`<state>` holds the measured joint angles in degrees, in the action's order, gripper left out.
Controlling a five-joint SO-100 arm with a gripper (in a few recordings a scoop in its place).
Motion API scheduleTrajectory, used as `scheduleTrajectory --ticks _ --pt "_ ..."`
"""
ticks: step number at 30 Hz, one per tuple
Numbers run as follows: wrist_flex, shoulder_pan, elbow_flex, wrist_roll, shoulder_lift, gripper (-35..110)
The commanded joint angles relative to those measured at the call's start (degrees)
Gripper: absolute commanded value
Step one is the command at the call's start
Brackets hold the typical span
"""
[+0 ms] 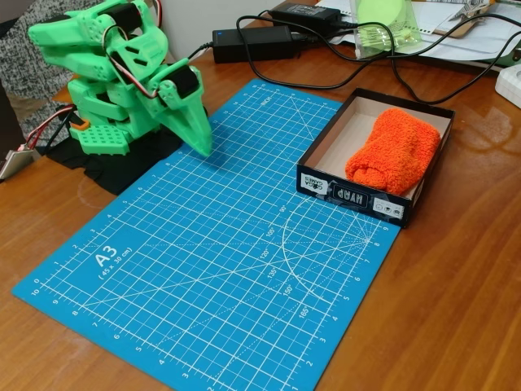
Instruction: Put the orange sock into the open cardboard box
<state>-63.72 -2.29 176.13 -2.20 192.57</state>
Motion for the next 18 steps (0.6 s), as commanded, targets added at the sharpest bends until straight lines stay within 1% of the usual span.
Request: scheduleTrajectory --ticks 1,5,7,18 --pt "1.3 -0.5 0.4 1.5 0.9 0" --pt "9.0 -2.4 2.5 7.5 0.9 0" --pt "10.5 -2.0 2.9 8.0 0.9 0" --pt "2.6 -2.2 0.8 8.5 0.9 0"
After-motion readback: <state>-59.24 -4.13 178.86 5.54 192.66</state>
